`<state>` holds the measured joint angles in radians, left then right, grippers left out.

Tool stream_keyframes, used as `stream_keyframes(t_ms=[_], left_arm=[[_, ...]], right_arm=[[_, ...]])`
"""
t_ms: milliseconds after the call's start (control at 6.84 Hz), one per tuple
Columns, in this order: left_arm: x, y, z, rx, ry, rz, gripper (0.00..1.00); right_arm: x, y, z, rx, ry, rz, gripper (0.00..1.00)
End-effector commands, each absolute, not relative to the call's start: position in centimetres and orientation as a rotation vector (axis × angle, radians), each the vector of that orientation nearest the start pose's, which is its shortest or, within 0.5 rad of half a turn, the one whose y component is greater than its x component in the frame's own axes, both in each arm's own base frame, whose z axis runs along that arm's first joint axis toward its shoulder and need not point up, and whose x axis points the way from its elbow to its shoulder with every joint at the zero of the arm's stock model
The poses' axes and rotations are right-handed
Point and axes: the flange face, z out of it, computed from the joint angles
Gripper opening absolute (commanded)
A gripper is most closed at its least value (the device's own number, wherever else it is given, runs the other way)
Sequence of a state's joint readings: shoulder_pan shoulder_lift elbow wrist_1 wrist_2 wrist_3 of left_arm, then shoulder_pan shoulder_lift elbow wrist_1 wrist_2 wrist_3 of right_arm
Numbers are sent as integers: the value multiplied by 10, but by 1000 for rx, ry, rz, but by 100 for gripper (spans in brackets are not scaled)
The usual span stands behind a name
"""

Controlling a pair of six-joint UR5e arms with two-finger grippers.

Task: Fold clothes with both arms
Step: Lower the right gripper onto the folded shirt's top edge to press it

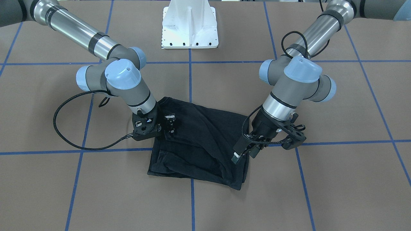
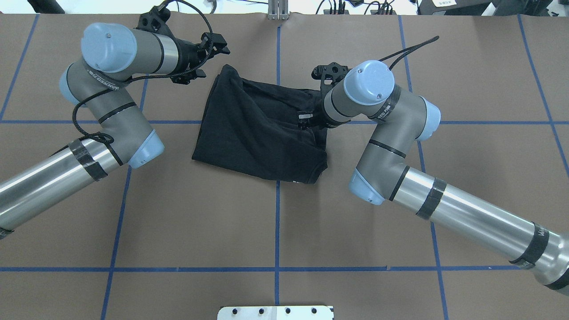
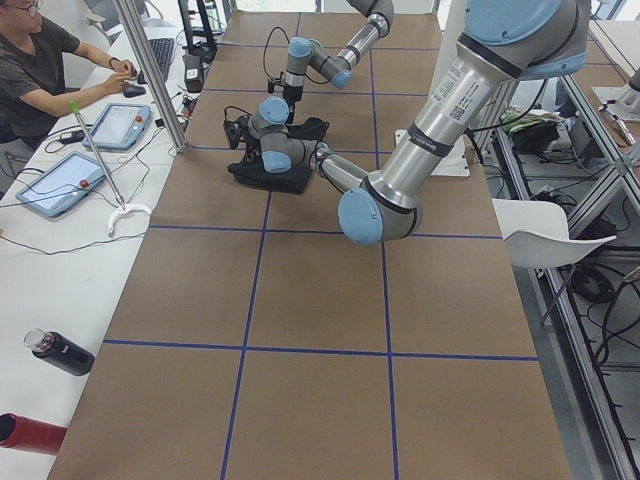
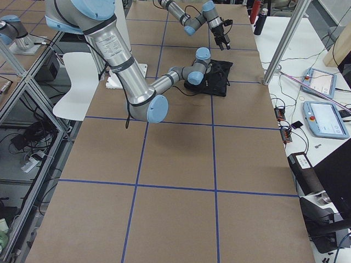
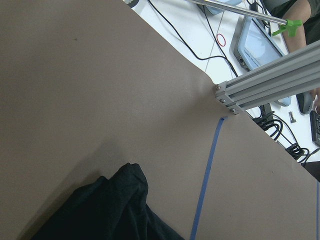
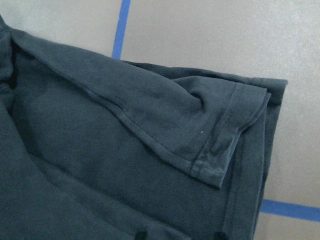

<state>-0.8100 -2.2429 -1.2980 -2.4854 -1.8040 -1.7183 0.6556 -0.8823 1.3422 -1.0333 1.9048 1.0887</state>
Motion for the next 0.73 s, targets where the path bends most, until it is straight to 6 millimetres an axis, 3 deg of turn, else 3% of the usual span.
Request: stream_keyframes(t_ms=[0, 439, 585], left_arm=[[433, -615, 275, 240, 1324, -662, 100], [433, -614, 278, 246, 1319, -652, 100], [433, -614, 279, 247, 1318, -651, 100]], right_arm=[[-543, -546, 280, 290, -983, 0, 51], [-554, -542, 289, 284, -964, -2, 51], [-555, -541, 287, 284, -967, -3, 41]])
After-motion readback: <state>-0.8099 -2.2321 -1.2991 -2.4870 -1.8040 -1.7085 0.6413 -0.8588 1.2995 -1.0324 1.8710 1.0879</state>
